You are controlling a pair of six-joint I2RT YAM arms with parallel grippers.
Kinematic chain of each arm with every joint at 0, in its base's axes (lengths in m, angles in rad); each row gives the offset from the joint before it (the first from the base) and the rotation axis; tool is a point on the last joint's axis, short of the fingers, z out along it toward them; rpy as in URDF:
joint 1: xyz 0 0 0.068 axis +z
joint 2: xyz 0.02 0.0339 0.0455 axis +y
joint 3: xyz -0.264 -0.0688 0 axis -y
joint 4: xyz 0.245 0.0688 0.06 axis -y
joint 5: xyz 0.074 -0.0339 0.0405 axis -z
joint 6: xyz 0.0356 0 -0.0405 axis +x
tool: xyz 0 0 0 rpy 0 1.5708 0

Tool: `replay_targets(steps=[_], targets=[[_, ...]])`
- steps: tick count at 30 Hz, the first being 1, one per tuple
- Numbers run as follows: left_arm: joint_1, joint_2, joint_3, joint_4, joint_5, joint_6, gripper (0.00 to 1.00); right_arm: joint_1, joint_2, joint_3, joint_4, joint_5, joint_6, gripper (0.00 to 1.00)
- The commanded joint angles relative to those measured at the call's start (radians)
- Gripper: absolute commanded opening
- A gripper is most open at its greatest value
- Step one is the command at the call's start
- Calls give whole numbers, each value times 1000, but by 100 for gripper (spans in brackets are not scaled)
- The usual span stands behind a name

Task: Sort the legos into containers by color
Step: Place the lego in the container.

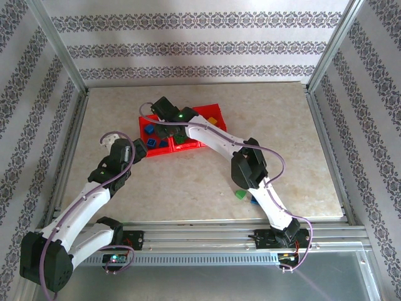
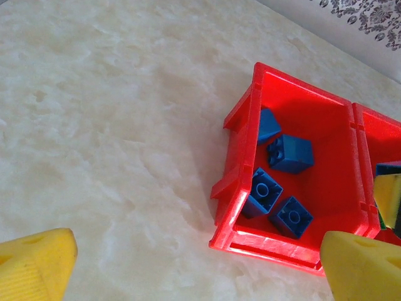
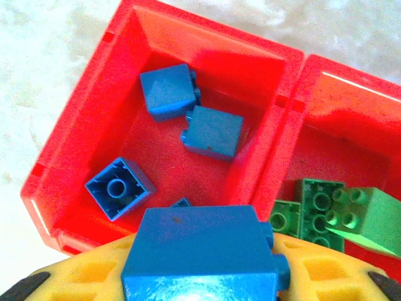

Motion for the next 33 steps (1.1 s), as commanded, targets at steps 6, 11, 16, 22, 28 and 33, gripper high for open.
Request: replay_targets(steps=[6, 11, 16, 22, 28, 33], targets=[[15, -32, -28, 39, 7, -14, 100, 15, 85, 138, -61, 14, -40, 43], [15, -41, -31, 44, 7, -14, 100, 15, 108, 179, -81, 27, -49, 49], [14, -45, -30, 43, 7, -9, 100, 13, 104, 182, -86, 41, -54, 57], [15, -48, -28, 39, 5, -7, 100, 12, 83, 179, -87, 55, -55, 59], [15, -61, -26, 33, 2, 3, 100, 10, 5, 116, -67, 83, -35, 59], [15, -73, -20, 43, 19, 33, 100, 1, -116, -37, -25, 99, 27, 60]])
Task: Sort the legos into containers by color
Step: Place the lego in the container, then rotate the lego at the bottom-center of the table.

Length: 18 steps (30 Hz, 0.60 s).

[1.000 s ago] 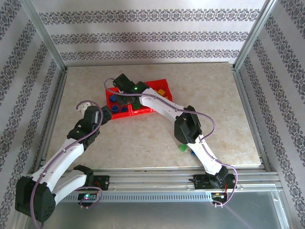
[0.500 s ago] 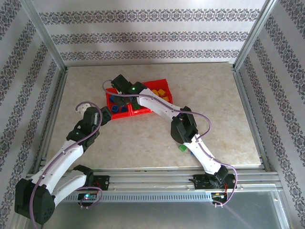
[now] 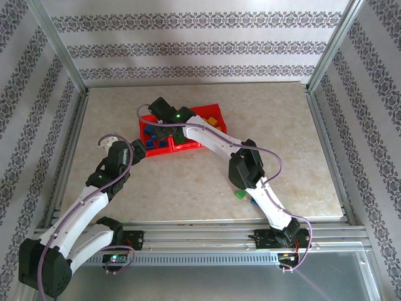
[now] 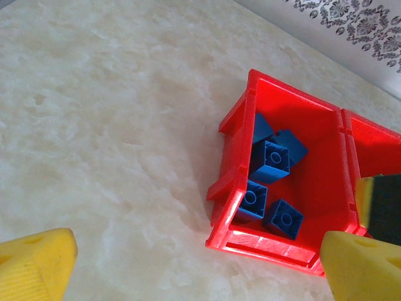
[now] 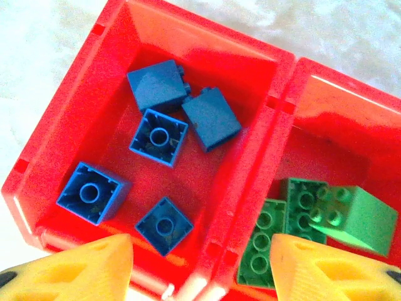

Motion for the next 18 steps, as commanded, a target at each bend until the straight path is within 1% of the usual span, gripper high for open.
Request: replay_targets(steps=[1, 5, 11, 18], targets=[[16, -17, 9, 34, 23, 44, 100, -12, -144, -107, 45, 41, 69, 60], [13, 0, 40, 32, 56, 83, 100, -37, -278, -302, 88, 53, 159, 62], [5, 56, 69, 58, 105, 93, 100, -79, -500, -612, 108, 92, 301, 62], [-13, 112, 92, 89, 121, 97, 100, -95, -743, -948, 72, 98, 397, 62]])
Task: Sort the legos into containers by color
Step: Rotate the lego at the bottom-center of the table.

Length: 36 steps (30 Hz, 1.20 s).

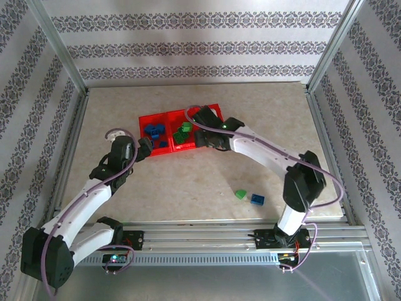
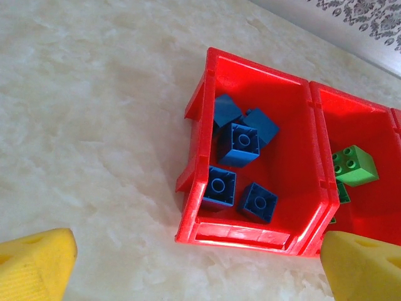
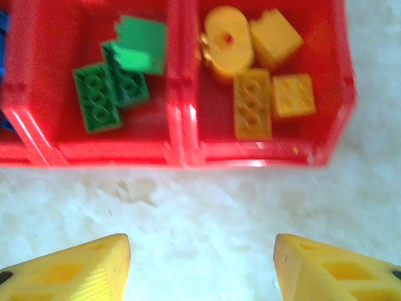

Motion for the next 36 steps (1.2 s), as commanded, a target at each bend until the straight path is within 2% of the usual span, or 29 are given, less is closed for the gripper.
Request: replay_targets(steps=[1, 8, 12, 18, 36], targets=[[-14, 16, 42, 55, 15, 21, 100, 3, -103, -123, -47, 12, 86, 62], [-21, 54, 58, 76, 29, 21, 100, 1, -268, -362, -144, -105, 100, 61], [-22, 69, 53, 95, 38, 8, 100, -5, -317, -458, -145, -172, 77, 65], [-22, 78, 61, 89, 44, 9, 100, -27, -310, -530, -126, -194, 78, 72], [-22, 83, 46, 85, 39, -5, 100, -72, -277, -648, -31, -251, 104, 72]])
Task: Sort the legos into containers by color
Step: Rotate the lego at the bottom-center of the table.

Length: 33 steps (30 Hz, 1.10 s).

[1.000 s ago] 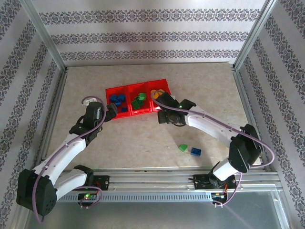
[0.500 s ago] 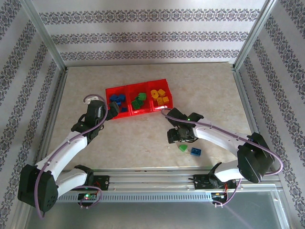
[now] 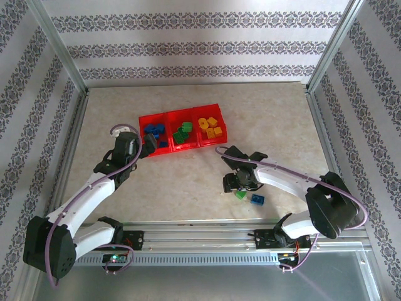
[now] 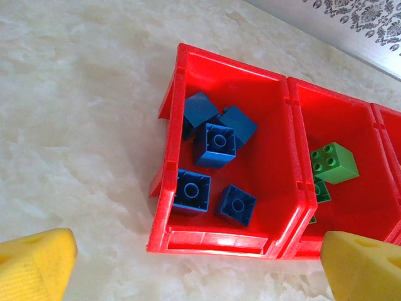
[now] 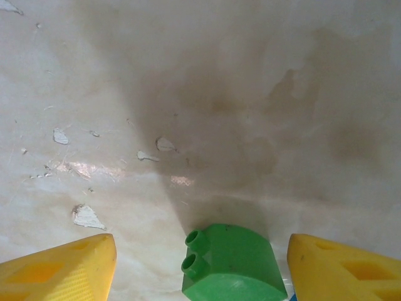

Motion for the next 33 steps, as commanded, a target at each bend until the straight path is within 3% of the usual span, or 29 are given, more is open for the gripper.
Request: replay_targets(steps=[1, 19, 33], targets=[[-11, 6, 16, 27, -1, -7, 100, -6, 4, -29, 17, -18, 32, 72], [-10, 3, 13, 22, -12, -13, 100, 56, -24, -71, 52, -59, 111, 64], [-10, 7, 13, 19, -12, -13, 100, 84, 46, -62, 61, -32, 139, 56]])
